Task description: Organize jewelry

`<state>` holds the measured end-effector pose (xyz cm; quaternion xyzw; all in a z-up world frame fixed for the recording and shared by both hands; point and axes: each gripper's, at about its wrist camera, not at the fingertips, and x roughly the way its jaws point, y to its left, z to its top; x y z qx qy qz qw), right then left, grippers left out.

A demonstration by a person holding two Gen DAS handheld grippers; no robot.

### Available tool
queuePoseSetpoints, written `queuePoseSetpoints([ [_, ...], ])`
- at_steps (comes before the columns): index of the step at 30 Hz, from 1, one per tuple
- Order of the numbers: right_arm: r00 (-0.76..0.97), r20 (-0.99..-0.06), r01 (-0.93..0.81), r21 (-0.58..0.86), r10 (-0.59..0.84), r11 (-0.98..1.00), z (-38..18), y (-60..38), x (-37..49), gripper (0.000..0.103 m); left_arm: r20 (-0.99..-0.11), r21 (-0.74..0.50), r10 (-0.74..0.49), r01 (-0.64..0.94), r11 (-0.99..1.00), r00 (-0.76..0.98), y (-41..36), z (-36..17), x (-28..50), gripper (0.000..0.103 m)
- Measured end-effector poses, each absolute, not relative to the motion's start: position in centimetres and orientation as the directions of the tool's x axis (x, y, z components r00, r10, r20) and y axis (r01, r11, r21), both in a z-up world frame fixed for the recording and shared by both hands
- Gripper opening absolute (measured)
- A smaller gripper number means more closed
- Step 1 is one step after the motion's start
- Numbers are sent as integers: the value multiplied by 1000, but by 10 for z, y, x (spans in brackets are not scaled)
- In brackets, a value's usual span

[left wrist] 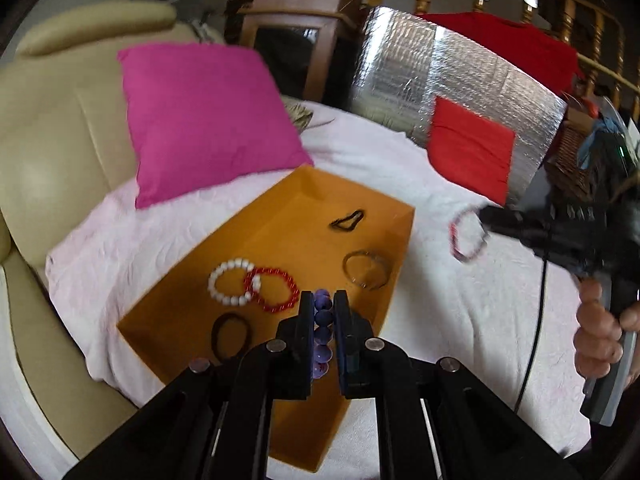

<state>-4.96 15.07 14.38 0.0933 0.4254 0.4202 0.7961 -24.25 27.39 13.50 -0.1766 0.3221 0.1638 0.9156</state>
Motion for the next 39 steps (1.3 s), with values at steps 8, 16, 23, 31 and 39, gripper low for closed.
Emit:
queuePoseSetpoints([
  [8, 216, -709, -614, 436, 671, 658, 113, 246, -40, 9, -713, -276, 121, -435, 857, 691, 288, 96, -238, 10],
  [16, 202, -799, -608, 352, 567, 712, 70, 312, -25, 9, -758, -256, 104, -440, 861, 644, 293, 76, -226, 10],
  [23, 232, -809, -555, 345, 540, 757, 58, 326, -3, 13, -783, -226, 119, -457, 860, 611, 296, 72, -224, 39],
  [31, 308, -779, -580, 301, 546, 757, 90, 274, -16, 18, -736, -223, 170, -471, 853, 655, 292, 103, -234, 64],
  [39, 380, -723, -664, 221, 577, 715, 148, 214, -69, 44, -640, -55, 368, -518, 854, 675, 252, 177, -254, 82],
])
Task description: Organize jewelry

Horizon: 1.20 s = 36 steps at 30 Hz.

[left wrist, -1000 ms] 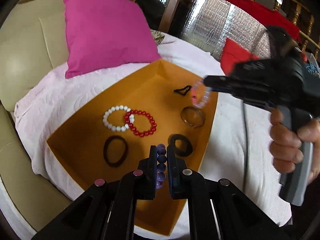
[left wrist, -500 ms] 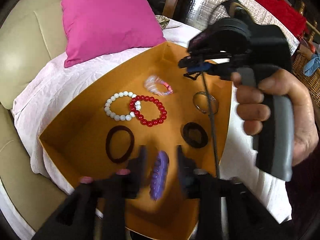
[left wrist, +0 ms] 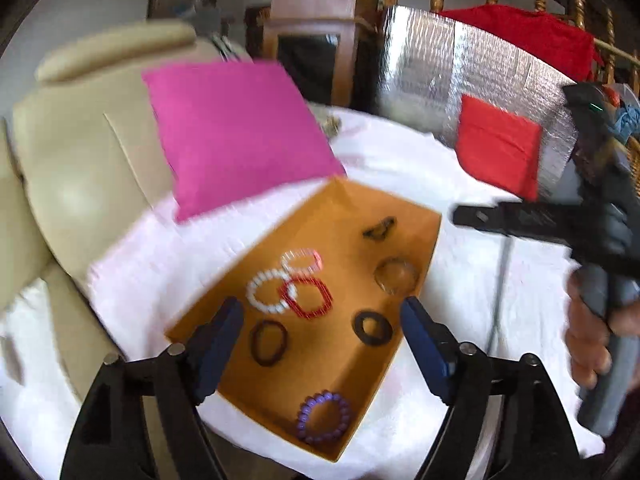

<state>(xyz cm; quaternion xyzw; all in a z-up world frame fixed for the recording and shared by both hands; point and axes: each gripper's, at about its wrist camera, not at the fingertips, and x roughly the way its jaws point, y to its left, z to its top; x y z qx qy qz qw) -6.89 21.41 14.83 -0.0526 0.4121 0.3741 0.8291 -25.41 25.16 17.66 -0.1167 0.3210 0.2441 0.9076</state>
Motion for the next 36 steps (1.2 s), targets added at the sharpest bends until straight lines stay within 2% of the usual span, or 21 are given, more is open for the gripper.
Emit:
queuePoseSetpoints([
  [2, 410, -687, -676, 213, 600, 705, 169, 191, -87, 53, -608, -10, 425, -541, 841, 671, 242, 197, -262, 83],
  [6, 447, -628, -694, 206, 637, 690, 203, 151, -118, 55, -555, 60, 523, -596, 801, 647, 229, 231, -279, 86],
  [14, 517, -546, -708, 159, 659, 688, 249, 96, -185, 60, -452, 121, 639, -667, 735, 622, 202, 286, -320, 90],
  [18, 536, -511, -721, 136, 672, 679, 265, 79, -217, 61, -408, 151, 674, -683, 715, 616, 188, 302, -340, 95],
  [25, 562, -450, -736, 110, 694, 668, 289, 57, -273, 69, -369, 187, 706, -696, 694, 605, 167, 322, -372, 96],
  [30, 595, -443, -714, 93, 671, 694, 289, 52, -306, 70, -368, 202, 711, -695, 691, 600, 160, 328, -389, 96],
  [36, 640, -494, -634, 92, 588, 768, 276, 56, -322, 70, -354, 181, 711, -701, 690, 608, 156, 332, -407, 96],
])
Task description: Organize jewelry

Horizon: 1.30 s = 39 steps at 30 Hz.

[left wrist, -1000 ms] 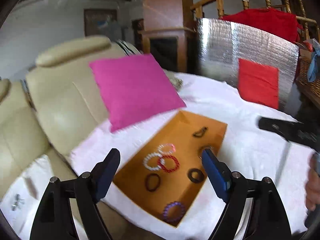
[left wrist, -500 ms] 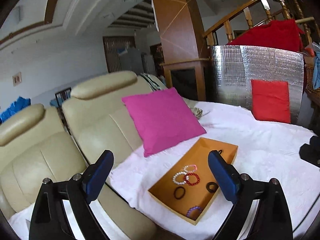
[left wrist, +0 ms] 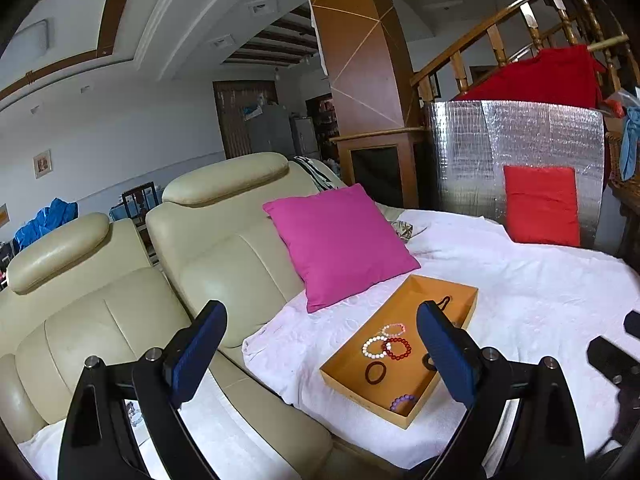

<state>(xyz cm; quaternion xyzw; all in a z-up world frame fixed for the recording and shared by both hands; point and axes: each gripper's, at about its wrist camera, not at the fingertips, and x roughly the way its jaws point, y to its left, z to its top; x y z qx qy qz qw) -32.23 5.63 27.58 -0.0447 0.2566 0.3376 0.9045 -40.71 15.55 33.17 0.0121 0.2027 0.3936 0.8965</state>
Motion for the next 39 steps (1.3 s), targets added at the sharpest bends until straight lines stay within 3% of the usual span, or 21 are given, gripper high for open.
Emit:
queuePoseSetpoints([
  [9, 697, -503, -560, 64, 511, 826, 274, 69, -346, 70, -340, 148, 709, -710, 689, 617, 157, 336, -433, 96],
  [39, 685, -508, -571, 71, 522, 818, 276, 82, -360, 70, -333, 124, 720, -728, 674, 609, 167, 333, -446, 96],
])
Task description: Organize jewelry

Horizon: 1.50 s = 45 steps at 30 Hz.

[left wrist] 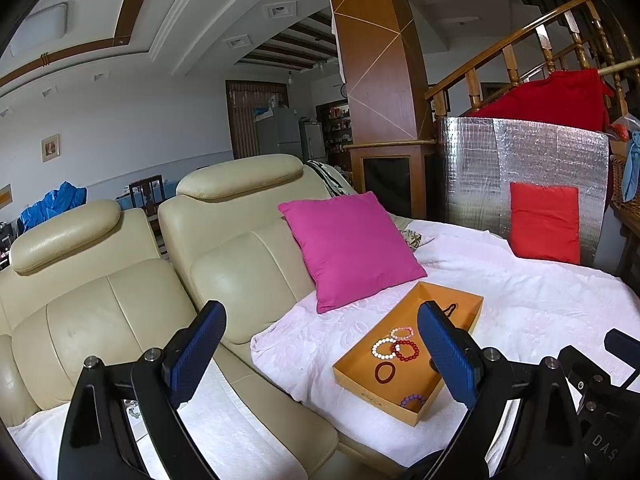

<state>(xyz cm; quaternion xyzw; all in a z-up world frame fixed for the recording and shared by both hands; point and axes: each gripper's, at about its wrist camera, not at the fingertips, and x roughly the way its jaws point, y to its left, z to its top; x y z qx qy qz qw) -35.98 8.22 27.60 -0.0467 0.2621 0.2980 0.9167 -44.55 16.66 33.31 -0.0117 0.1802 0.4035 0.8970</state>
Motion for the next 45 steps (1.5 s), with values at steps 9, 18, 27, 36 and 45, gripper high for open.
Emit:
queuePoseSetpoints([
  [9, 683, -510, -570, 77, 524, 818, 276, 79, -358, 70, -338, 128, 716, -724, 678, 611, 168, 331, -444, 96],
  [18, 681, -512, -570, 78, 523, 818, 276, 80, -357, 70, -342, 125, 713, -723, 680, 612, 173, 331, -444, 96],
  [27, 680, -513, -571, 79, 524, 817, 275, 80, -356, 70, -343, 124, 712, -722, 681, 613, 174, 331, -444, 96],
  [36, 677, -518, -569, 83, 523, 818, 274, 83, -354, 70, -345, 127, 706, -715, 688, 619, 177, 331, -443, 96],
  [45, 677, -534, -560, 72, 506, 825, 268, 93, -346, 70, -353, 130, 704, -713, 689, 616, 182, 327, -438, 96],
])
